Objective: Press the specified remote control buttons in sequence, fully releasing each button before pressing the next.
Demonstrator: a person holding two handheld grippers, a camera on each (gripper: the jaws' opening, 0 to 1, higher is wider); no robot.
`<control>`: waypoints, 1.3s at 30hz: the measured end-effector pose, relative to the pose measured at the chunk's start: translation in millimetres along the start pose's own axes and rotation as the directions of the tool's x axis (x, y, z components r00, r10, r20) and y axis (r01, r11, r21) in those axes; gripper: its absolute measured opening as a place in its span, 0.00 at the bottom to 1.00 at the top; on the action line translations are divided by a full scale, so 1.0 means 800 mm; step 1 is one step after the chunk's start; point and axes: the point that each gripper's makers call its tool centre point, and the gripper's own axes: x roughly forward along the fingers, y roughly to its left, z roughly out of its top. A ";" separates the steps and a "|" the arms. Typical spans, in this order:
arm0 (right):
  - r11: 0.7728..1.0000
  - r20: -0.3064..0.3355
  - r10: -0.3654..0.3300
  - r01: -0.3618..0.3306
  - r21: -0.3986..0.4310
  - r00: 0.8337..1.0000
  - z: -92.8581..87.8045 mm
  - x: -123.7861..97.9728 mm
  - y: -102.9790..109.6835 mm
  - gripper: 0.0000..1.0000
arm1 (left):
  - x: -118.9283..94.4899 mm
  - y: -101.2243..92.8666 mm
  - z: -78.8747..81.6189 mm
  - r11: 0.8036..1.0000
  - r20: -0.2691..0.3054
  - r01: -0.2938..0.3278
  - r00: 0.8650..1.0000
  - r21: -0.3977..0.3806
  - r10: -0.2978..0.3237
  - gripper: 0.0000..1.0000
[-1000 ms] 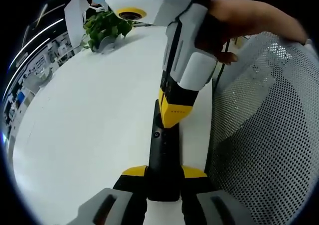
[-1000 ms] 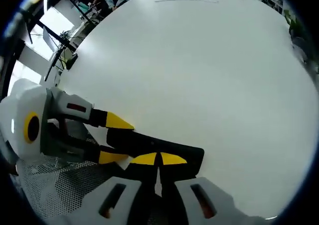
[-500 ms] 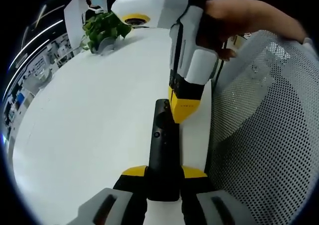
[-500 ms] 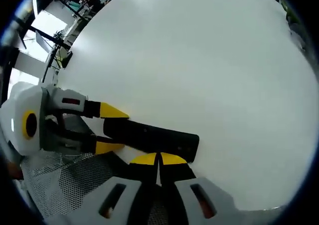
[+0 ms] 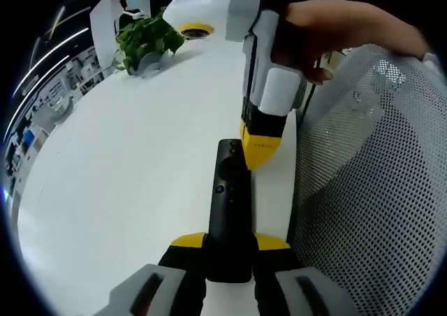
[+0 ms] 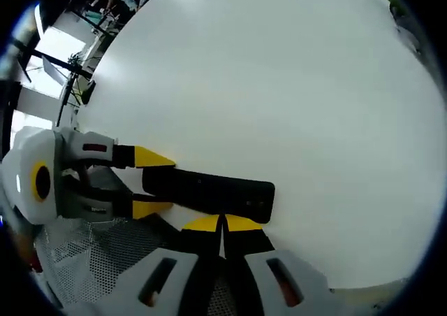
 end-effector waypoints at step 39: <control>0.997 -0.009 -0.057 0.057 -0.057 0.998 0.000 0.003 -0.003 0.00 | 0.001 -0.001 0.001 1.000 -0.001 0.006 1.000 0.018 -0.006 0.24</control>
